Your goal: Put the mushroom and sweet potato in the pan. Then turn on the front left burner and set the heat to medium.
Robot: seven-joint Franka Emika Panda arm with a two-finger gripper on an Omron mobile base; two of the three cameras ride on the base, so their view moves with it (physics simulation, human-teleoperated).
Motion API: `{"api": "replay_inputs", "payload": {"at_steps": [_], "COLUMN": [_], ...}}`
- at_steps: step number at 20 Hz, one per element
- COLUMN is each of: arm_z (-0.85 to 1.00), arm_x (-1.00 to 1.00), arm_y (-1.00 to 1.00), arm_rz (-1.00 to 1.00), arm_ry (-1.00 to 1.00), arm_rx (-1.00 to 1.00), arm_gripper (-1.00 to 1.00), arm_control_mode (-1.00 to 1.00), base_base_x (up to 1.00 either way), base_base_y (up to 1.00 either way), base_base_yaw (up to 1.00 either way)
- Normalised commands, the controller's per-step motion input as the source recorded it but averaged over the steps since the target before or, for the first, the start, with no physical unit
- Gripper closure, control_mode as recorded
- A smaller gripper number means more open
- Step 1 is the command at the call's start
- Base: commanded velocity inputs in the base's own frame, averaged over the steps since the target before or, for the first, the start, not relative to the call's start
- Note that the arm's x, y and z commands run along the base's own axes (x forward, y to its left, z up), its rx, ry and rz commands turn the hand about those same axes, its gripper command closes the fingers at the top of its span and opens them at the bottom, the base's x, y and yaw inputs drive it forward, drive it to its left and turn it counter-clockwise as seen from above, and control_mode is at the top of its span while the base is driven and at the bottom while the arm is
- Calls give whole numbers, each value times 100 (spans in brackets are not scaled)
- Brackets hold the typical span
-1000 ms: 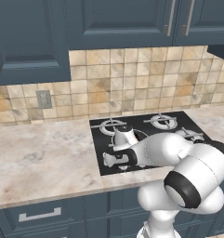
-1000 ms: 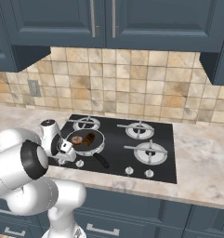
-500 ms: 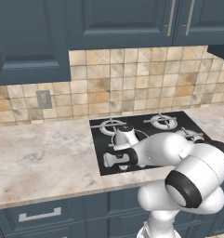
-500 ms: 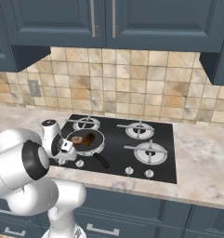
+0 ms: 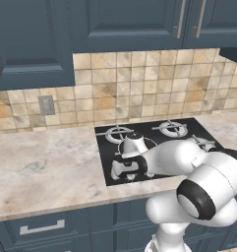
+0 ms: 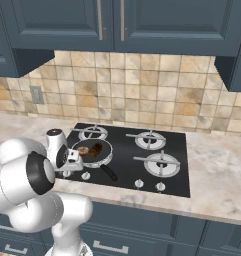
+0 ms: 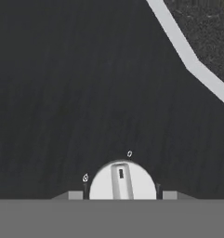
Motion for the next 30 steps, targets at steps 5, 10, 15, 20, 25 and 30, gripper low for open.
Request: {"api": "replay_inputs", "payload": {"at_steps": [5,10,15,20,25,30], "arm_z": [0,0,0,0,0,0], "arm_x": [-2,-3,-4,-8,-21,-44], "arm_y": [0,0,0,0,0,0], "arm_rz": [21,21,22,21,21,24], "arm_ry": [0,0,0,0,0,-3], "arm_rx": [0,0,0,0,0,0], "arm_gripper": [100,100,100,100,100,100], "arm_control_mode": [-100,-100,-100,-100,-100,-100], "base_base_x": [0,0,0,0,0,0], "base_base_y": [0,0,0,0,0,0], "base_base_yaw": [0,0,0,0,0,0]}}
